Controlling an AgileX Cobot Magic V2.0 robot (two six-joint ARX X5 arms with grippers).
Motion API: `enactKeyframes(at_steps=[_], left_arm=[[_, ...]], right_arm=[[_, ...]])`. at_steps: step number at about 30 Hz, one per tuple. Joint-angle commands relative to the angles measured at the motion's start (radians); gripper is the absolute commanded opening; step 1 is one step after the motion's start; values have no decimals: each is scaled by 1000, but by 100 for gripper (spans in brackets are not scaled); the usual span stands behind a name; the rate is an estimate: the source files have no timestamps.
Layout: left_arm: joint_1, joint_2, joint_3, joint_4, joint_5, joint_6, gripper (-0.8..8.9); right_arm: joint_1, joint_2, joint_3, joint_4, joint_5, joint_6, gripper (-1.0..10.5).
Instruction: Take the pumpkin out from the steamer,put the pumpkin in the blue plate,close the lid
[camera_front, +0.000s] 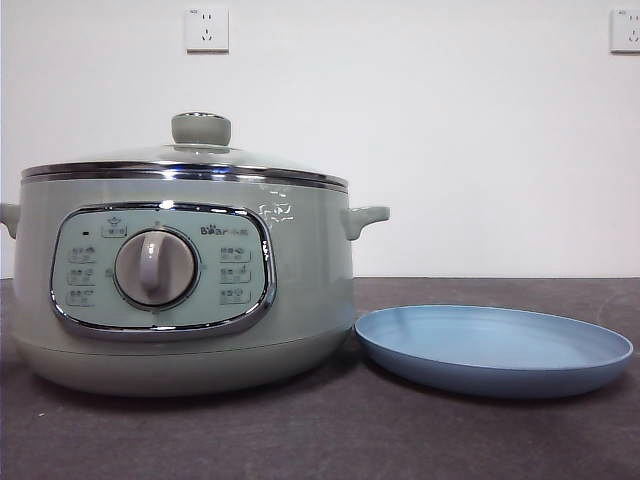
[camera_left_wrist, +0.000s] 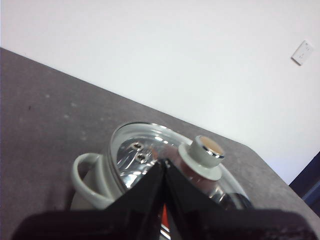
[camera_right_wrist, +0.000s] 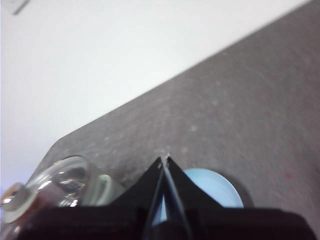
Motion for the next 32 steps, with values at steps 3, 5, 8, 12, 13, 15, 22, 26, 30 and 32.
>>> enactKeyframes(at_steps=[3,5,8,12,13,15,22,26,30,32], left_arm=[[3,69,60,3,3,23,-7],[3,115,95,3,10,50,-7],[3,192,159,2,33,104,-7],[3,307,259,-6,73,191,-7],[3,341,288,-13,86,221,-7],[3,412,356,-51,106,275,-7],[1,642,611,-302,193,456,-5],[-11,734,716,-404,223,502,-3],[-28,773,755,-429,218,509,175],[-37,774,756,-426,209,508,433]], right_arm=[[1,116,122,-7,-72,-110,-9],[1,167,169,-15,-106,-149,-9],[2,241,243,-44,-140,-228,-8],[2,341,336,-87,-209,-322,-7],[2,368,362,-103,-222,-343,-7],[2,420,415,-140,-260,-385,-3],[2,561,572,-269,-313,-494,3],[2,581,599,-276,-313,-509,185],[2,580,599,-281,-309,-509,401],[2,579,599,-289,-305,-508,449]])
